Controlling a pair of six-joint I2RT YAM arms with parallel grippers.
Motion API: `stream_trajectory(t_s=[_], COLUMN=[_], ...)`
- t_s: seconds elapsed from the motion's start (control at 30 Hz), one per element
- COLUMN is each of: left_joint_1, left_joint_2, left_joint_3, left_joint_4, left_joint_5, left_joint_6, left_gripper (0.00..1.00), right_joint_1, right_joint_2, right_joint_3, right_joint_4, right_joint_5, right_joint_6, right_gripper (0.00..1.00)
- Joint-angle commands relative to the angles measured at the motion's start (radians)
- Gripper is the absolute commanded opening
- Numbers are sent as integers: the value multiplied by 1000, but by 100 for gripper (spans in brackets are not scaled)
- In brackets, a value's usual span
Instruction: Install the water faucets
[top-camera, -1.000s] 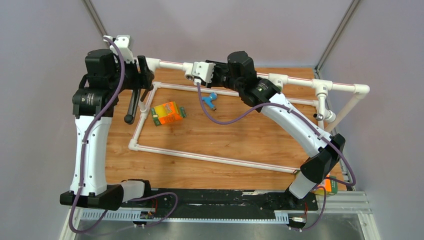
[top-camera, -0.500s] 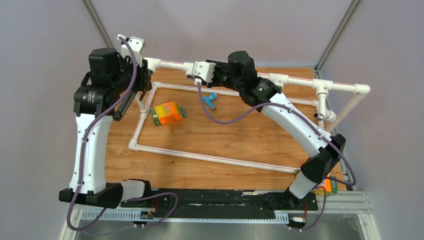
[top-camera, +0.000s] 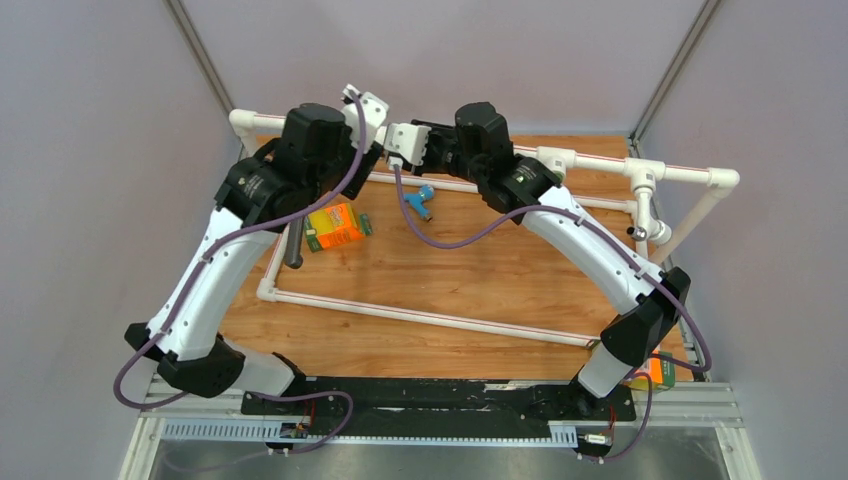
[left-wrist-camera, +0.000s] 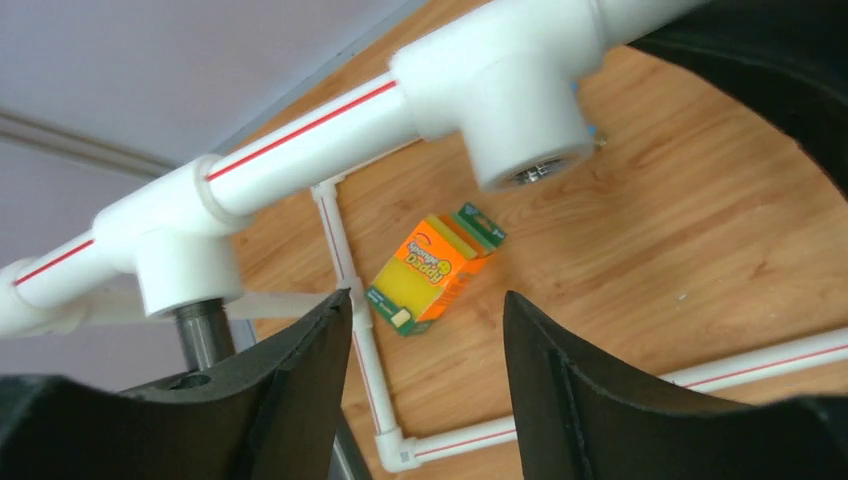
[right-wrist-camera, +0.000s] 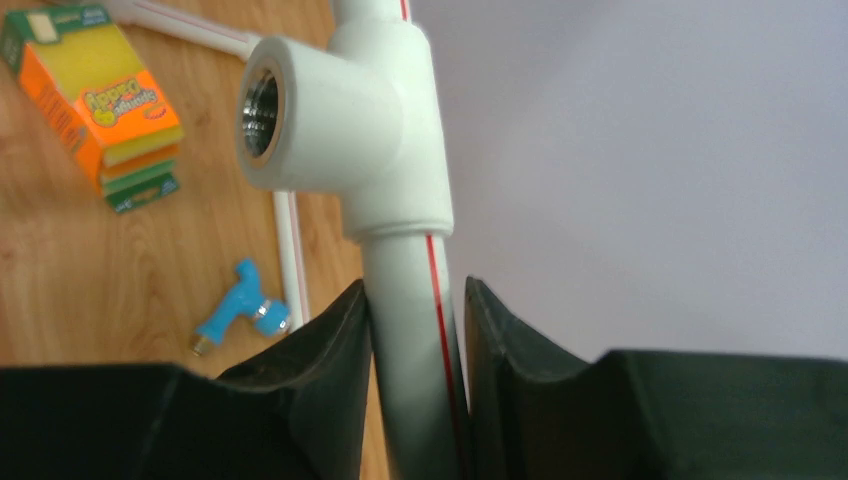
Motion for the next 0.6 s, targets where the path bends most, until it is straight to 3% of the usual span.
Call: stream_trajectory(t_s=[0.0, 0.13, 0.37, 0.43, 0.57], left_joint_1=[-88, -90, -42, 50, 313], left_joint_2=[27, -2, -139, -195, -321], left_joint_3=[56, 81, 69, 15, -166], left_joint_4=[-7, 32, 133, 153, 275], left_joint_5=[-51, -24, -159, -144, 34], left_joint_6=[-122, -204, -324, -378, -462], left_gripper=[65, 66, 75, 77, 79], right_joint_1=[35, 36, 34, 35, 34], right_joint_2=[83, 76, 76, 73, 73], right_joint_3=[-46, -54, -56, -56, -57], right_joint_4=[-129, -129, -130, -130, -129], right_joint_5=[-116, -108, -110, -111, -111], right_joint_6=[133, 130, 129, 130, 129], right_gripper=[0, 0, 0, 0, 0])
